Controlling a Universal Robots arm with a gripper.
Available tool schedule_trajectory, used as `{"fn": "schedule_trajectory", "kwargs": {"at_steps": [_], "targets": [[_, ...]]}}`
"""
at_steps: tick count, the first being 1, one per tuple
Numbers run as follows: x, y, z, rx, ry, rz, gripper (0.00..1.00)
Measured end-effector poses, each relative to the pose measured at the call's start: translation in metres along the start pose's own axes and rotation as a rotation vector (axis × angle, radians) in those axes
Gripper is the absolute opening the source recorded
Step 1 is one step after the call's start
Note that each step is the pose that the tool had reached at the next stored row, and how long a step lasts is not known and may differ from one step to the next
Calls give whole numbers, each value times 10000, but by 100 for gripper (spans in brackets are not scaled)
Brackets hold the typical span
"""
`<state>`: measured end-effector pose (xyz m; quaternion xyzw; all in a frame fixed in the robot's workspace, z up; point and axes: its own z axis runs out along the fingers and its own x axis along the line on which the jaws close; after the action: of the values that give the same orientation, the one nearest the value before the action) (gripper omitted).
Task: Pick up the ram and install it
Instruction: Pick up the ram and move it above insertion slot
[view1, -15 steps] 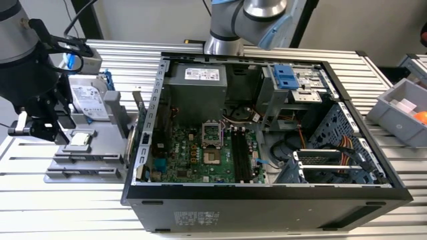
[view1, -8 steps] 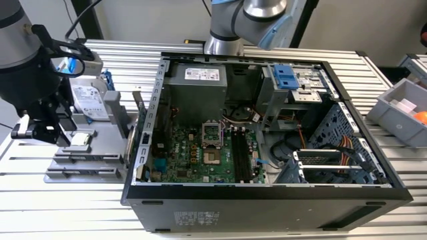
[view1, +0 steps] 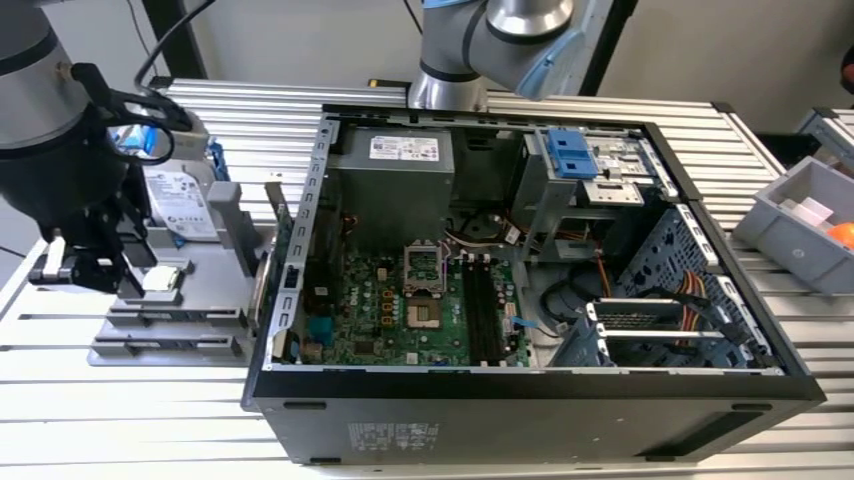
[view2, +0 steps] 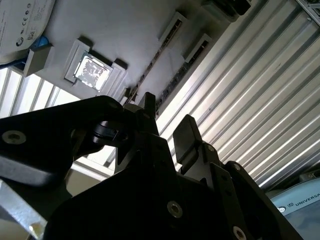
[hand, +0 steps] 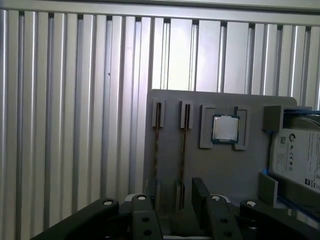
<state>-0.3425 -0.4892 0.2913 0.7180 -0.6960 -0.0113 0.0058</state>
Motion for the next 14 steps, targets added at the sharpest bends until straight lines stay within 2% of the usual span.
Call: {"fn": "schedule_trajectory", "kwargs": {"at_steps": [3,5,14], "targets": [[0,0,23,-33,65,1,100],[1,-1,45,-36,87,2,100],[2,-4,152,-35,96,2,100]]}}
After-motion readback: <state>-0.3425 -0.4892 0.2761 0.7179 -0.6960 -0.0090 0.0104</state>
